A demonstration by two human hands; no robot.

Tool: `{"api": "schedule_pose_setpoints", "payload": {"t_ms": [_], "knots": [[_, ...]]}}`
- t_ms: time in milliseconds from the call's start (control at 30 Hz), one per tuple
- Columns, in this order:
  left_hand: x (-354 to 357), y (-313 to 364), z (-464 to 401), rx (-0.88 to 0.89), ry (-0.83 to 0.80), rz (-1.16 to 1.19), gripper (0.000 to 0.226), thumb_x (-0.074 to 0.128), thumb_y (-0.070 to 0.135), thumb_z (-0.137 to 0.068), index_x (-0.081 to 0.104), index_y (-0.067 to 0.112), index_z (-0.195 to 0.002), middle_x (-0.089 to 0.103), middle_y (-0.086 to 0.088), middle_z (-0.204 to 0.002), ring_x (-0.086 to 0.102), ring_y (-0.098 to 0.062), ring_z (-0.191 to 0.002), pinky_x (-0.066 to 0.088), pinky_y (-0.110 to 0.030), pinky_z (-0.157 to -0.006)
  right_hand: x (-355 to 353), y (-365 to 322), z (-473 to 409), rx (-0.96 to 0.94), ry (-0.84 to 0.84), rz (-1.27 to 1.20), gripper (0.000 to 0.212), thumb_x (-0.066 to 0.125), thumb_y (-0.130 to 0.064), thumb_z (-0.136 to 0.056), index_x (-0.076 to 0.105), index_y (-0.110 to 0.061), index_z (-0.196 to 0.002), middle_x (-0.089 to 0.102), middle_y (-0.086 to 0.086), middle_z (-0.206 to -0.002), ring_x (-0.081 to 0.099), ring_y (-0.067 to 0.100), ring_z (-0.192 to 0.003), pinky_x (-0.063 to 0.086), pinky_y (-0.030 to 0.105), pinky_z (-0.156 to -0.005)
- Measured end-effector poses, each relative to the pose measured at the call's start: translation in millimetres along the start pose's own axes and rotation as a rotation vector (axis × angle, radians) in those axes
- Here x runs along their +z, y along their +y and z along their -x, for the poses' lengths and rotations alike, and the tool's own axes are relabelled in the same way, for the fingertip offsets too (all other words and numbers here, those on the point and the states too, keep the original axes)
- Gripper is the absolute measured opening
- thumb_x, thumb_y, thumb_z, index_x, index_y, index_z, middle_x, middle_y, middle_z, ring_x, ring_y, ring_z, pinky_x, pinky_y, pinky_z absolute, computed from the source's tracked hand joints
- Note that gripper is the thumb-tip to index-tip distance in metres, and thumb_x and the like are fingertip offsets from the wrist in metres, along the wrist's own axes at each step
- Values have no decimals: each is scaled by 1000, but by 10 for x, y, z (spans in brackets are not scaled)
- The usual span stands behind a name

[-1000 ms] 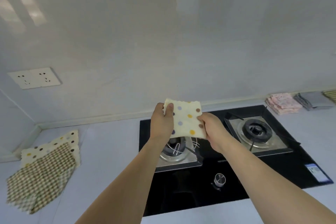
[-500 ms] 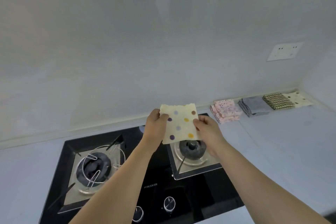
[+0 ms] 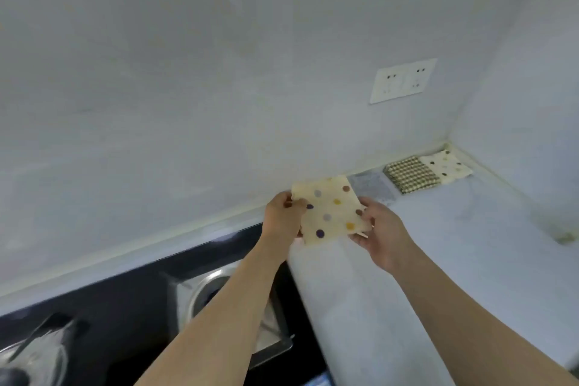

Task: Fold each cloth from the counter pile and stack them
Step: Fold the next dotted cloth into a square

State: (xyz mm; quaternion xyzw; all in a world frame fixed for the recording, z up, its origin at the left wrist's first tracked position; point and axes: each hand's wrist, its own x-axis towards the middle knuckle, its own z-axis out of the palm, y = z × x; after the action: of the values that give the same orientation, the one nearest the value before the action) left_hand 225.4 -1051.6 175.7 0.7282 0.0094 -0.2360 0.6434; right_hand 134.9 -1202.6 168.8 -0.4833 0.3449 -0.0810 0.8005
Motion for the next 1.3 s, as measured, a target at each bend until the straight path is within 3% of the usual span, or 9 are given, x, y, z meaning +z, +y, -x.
{"api": "schedule_pose_setpoints", "payload": {"t_ms": [100, 267, 433, 667, 867, 1033, 1167, 1300], "knots": [[744, -4, -337, -64, -48, 13, 16, 49, 5, -92, 63, 11, -97, 70, -10, -96, 70, -30, -81, 58, -36, -57, -569, -258, -463, 19, 127, -1, 45, 36, 13, -88, 50, -9, -124, 58, 15, -113, 60, 27, -95, 52, 36, -74], [1852, 99, -859, -126, -96, -25, 22, 43, 0, -91, 62, 10, -95, 69, -10, -90, 68, -26, -74, 53, -28, -47, -1388, -637, -1186, -11, 315, 73, 39, 38, 12, -89, 52, -10, -118, 57, 13, -112, 59, 29, -104, 54, 35, -77], [2806, 176, -1480, -155, -139, -142, 19, 48, -1, -90, 61, 10, -80, 67, -14, -81, 66, -29, -71, 60, -39, -62, -2060, -1044, -1906, -72, 443, 221, 38, 39, 7, -86, 57, -14, -111, 59, 5, -109, 58, 21, -95, 53, 45, -92], [3875, 182, -2230, -127, -142, -243, 17, 55, 3, -90, 60, 13, -78, 65, -10, -69, 64, -22, -58, 62, -43, -68, -2751, -1490, -2761, -240, 545, 434, 38, 38, 0, -88, 57, -19, -115, 56, -3, -110, 54, 17, -99, 42, 28, -79], [4373, 121, -2609, -109, -139, -278, 11, 54, 3, -91, 62, 9, -86, 69, -15, -81, 68, -27, -66, 62, -44, -67, -3083, -1594, -3214, -340, 545, 651, 45, 36, 4, -83, 59, -13, -117, 56, -1, -111, 49, 14, -95, 35, 21, -77], [4536, -47, -2801, -125, -150, -307, 11, 53, 2, -91, 63, 7, -93, 70, -15, -80, 69, -28, -65, 62, -43, -65, -3264, -1435, -3470, -392, 542, 864, 40, 36, 4, -80, 59, -12, -109, 55, 7, -112, 52, 26, -104, 42, 32, -85], [4571, -123, -2811, -134, -195, -340, 25, 49, -2, -87, 64, 12, -101, 70, -11, -95, 70, -28, -85, 60, -31, -57, -3305, -1320, -3450, -408, 508, 1091, 48, 38, 7, -87, 49, -6, -132, 49, 11, -132, 44, 26, -125, 34, 29, -101], [4453, -138, -2669, -6, -158, -451, 23, 47, 4, -81, 63, 10, -95, 71, -8, -91, 70, -27, -83, 60, -36, -73, -3288, -1259, -3305, -416, 484, 1160, 46, 38, 6, -86, 50, -4, -130, 52, 11, -129, 47, 27, -120, 35, 28, -99]]}}
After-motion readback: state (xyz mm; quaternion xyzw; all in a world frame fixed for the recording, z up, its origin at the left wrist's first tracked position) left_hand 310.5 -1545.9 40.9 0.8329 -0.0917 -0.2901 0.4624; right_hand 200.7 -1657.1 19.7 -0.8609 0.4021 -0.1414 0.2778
